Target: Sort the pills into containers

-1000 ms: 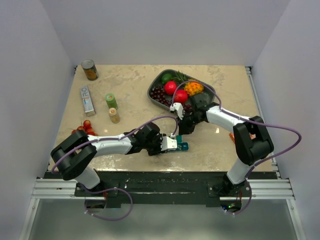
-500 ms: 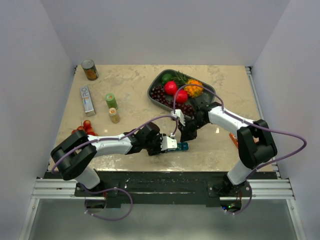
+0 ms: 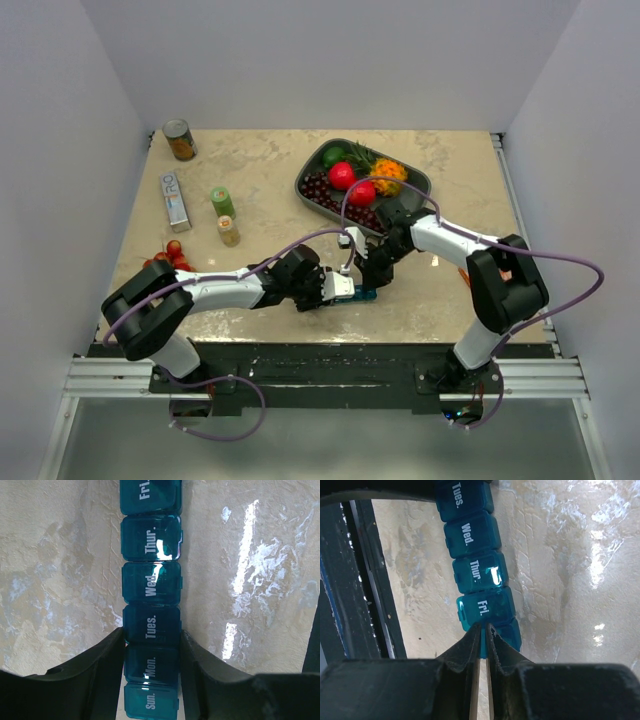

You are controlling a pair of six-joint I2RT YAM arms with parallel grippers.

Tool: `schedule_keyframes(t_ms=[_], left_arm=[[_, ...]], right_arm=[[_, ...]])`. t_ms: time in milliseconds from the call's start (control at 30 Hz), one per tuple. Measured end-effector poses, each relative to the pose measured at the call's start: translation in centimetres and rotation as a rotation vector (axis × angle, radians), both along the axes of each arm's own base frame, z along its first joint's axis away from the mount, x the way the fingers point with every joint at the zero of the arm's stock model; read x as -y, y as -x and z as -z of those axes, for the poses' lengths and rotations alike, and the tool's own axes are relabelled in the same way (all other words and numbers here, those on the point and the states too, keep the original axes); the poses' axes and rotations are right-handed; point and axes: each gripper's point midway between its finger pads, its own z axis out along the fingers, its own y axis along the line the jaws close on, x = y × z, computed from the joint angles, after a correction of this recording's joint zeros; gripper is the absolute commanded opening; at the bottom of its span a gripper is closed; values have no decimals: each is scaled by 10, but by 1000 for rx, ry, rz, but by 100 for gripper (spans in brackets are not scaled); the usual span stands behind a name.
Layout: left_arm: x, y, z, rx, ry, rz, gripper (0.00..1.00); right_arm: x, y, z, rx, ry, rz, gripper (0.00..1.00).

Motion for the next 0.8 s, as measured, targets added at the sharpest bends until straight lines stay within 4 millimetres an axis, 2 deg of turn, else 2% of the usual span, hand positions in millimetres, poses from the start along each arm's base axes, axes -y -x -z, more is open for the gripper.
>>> schedule_keyframes(t_ms=[367,600,800], left_arm=[[0,0,0,-1,1,-5,0],[0,0,0,-3,1,-7,0],[0,0,0,-6,2,-12,0]], right_arm=[[3,0,3,0,18,8,14],[1,-2,-9,41,-5,14,14],[1,-3,-10,46,-8,17,15]])
